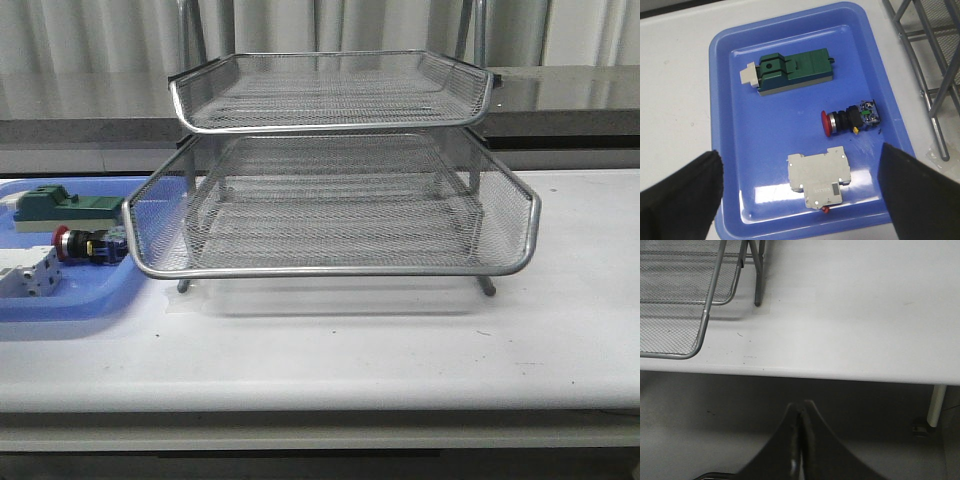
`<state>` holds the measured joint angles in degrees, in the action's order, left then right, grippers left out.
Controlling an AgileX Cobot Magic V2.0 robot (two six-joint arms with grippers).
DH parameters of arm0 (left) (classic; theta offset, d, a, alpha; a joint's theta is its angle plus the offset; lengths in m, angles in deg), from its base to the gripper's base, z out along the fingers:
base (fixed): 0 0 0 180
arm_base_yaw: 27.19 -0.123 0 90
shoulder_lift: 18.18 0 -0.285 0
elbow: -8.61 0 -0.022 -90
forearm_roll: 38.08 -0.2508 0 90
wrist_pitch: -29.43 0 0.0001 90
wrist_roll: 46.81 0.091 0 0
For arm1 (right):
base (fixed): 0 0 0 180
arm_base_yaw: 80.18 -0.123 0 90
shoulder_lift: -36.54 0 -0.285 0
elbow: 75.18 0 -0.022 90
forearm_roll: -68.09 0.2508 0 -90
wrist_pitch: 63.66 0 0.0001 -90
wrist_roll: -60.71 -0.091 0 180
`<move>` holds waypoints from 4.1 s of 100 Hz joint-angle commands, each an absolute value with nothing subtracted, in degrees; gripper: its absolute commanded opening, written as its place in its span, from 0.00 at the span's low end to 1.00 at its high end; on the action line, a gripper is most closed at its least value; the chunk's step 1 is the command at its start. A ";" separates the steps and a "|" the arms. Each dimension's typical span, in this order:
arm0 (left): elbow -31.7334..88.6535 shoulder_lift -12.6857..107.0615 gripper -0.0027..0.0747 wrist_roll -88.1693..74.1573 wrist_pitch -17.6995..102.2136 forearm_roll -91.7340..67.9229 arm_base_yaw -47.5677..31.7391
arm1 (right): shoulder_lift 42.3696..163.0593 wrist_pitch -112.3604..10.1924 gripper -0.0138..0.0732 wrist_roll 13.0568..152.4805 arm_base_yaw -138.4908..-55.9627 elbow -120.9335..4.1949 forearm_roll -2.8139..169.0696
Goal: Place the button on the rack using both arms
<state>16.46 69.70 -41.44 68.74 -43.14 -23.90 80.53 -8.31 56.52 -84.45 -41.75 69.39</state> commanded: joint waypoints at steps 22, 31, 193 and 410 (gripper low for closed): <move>4.38 77.87 0.81 -28.60 70.35 -40.33 -23.61 | 80.46 -11.38 0.08 56.38 -84.56 -43.62 68.87; -0.33 82.61 0.81 -24.08 73.44 -37.40 -23.61 | 80.46 -11.38 0.08 56.38 -84.56 -43.62 68.87; -17.07 113.08 0.81 7.41 83.47 -29.59 -20.63 | 80.46 -11.38 0.08 56.38 -84.56 -43.62 68.87; -37.79 108.61 0.01 -2.13 102.70 -29.83 -22.22 | 80.46 -11.32 0.08 56.38 -84.56 -43.61 68.87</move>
<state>-35.95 114.47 0.27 100.62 -30.86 -22.26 80.50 -8.31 56.52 -84.45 -41.75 69.30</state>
